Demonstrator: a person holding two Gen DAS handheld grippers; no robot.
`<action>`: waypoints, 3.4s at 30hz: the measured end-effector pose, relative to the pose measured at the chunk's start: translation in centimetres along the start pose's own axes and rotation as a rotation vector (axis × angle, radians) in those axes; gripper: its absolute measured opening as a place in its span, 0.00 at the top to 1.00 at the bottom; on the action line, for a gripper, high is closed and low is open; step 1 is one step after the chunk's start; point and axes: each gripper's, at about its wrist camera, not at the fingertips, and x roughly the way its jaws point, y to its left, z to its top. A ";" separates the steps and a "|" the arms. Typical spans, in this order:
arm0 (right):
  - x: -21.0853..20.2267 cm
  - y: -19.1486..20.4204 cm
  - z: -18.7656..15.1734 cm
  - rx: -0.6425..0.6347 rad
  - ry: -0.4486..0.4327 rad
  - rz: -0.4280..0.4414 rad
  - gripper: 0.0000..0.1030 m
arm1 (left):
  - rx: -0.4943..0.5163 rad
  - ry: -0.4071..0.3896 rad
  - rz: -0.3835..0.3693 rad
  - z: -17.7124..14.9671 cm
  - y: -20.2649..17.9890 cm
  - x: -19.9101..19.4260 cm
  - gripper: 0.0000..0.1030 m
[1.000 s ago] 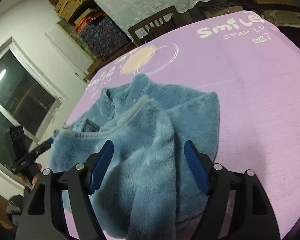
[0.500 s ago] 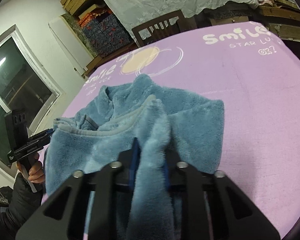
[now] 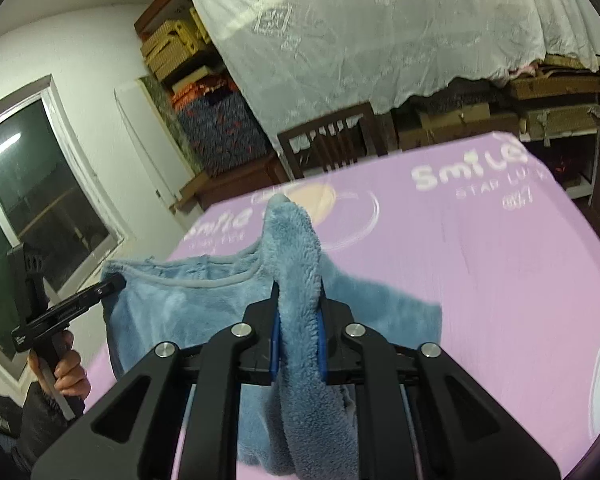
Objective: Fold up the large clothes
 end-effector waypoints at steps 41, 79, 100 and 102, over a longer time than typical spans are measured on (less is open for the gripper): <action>7.3 -0.9 -1.3 0.165 0.198 0.091 0.64 | 0.002 0.194 0.059 -3.9 -5.4 5.2 0.32; 2.8 -4.8 -3.3 0.321 0.155 0.182 0.60 | -0.073 0.175 0.169 -4.2 -3.5 4.9 0.23; 8.7 -9.2 -3.8 0.396 0.228 0.094 0.70 | 0.060 0.233 0.293 -7.1 -3.5 10.9 0.19; 8.3 -10.5 -3.9 0.442 0.213 0.101 0.75 | 0.059 0.231 0.298 -7.2 -3.5 10.7 0.19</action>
